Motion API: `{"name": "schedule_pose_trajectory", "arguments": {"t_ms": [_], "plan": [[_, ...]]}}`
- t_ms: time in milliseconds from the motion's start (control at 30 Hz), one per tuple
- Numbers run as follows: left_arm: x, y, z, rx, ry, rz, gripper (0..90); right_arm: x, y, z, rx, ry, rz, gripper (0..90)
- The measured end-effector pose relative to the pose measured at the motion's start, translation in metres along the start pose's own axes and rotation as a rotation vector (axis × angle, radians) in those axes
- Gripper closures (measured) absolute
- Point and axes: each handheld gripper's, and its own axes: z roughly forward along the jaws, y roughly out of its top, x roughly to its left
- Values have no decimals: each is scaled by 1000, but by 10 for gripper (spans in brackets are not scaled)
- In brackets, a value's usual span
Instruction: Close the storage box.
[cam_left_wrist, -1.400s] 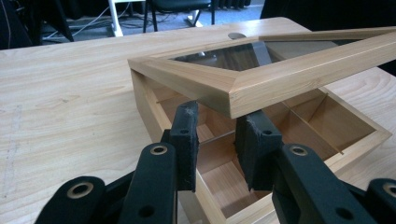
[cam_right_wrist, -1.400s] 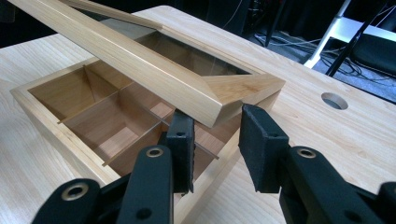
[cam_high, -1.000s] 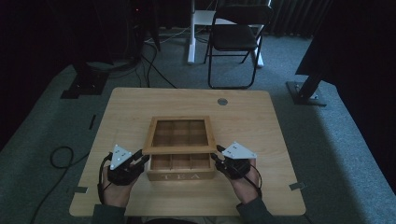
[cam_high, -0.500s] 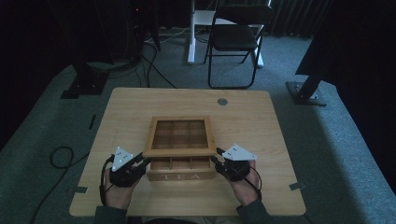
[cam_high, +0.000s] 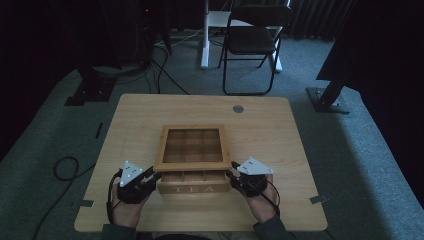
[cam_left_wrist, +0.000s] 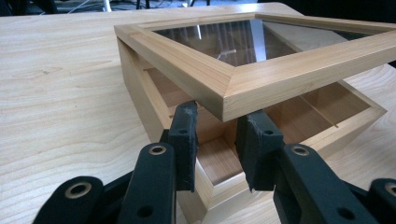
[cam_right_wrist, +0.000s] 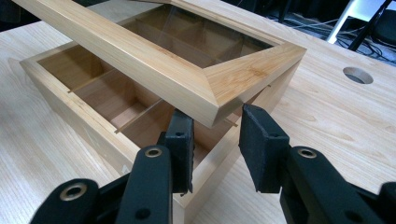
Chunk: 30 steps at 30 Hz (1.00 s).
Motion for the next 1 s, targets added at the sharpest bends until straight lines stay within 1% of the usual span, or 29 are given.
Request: {"name": "schedule_pose_trajectory", "arguments": {"t_ms": [267,300,433,767,833,1000], "plan": [[1,-9,1,14,-5,-7,670,2,-7,3,20,5,-1,652],[0,-9,1,16,-5,-8,669,3,-8,3,25,6,5,652],[0,-14,2,30,-2,-2,652,3,-13,3,30,10,10,644],[1,-24,4,49,0,-8,572,7,-21,7,61,24,16,644],[2,-26,5,51,-3,-18,560,8,-22,8,67,28,14,645],[2,-30,5,62,-5,-18,544,10,-25,9,77,35,17,644]]}}
